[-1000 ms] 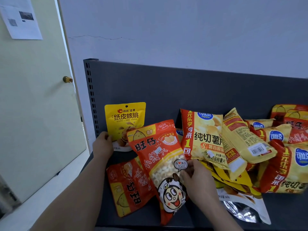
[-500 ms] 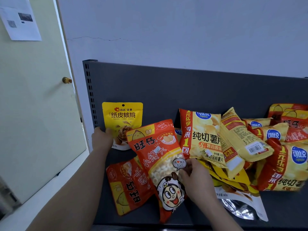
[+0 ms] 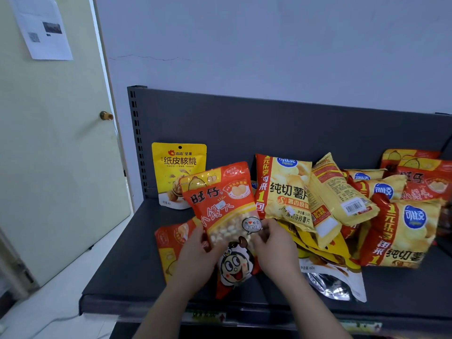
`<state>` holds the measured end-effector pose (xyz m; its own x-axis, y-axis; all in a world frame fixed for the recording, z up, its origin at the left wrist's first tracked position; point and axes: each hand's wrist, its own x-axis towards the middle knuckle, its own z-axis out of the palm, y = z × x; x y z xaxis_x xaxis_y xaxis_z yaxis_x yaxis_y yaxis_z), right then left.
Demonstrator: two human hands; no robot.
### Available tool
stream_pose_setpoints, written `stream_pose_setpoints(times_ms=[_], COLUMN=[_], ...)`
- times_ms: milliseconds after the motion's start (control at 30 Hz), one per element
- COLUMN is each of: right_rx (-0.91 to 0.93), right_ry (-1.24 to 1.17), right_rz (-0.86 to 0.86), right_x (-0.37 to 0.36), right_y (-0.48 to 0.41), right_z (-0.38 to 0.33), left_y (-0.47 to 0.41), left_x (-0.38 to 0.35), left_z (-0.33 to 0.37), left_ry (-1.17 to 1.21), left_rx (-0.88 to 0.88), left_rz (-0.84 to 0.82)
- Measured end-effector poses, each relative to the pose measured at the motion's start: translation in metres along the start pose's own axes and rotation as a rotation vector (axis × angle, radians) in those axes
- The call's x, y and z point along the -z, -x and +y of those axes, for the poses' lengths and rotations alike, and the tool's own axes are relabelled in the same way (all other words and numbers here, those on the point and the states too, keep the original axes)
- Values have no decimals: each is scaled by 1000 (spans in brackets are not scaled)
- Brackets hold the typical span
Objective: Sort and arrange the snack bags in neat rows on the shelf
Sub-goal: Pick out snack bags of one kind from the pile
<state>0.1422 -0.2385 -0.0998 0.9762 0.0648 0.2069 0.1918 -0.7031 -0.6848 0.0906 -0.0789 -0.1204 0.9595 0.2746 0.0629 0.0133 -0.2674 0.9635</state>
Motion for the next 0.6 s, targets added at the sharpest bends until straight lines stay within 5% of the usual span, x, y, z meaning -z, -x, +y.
stream_pose_setpoints(times_ms=[233,433,600], right_rx=[212,78,42], right_ry=[-367,-637,-567], right_rz=[59,72,176], right_x=[54,109,155], right_y=[16,23,23], right_z=[-1,25,78], left_y=[14,11,13], left_x=[-12,-72,-147], left_z=[53,81,104], left_ry=[81,126,143], left_rx=[-240,-325,-390], left_rz=[-16,-108,-159])
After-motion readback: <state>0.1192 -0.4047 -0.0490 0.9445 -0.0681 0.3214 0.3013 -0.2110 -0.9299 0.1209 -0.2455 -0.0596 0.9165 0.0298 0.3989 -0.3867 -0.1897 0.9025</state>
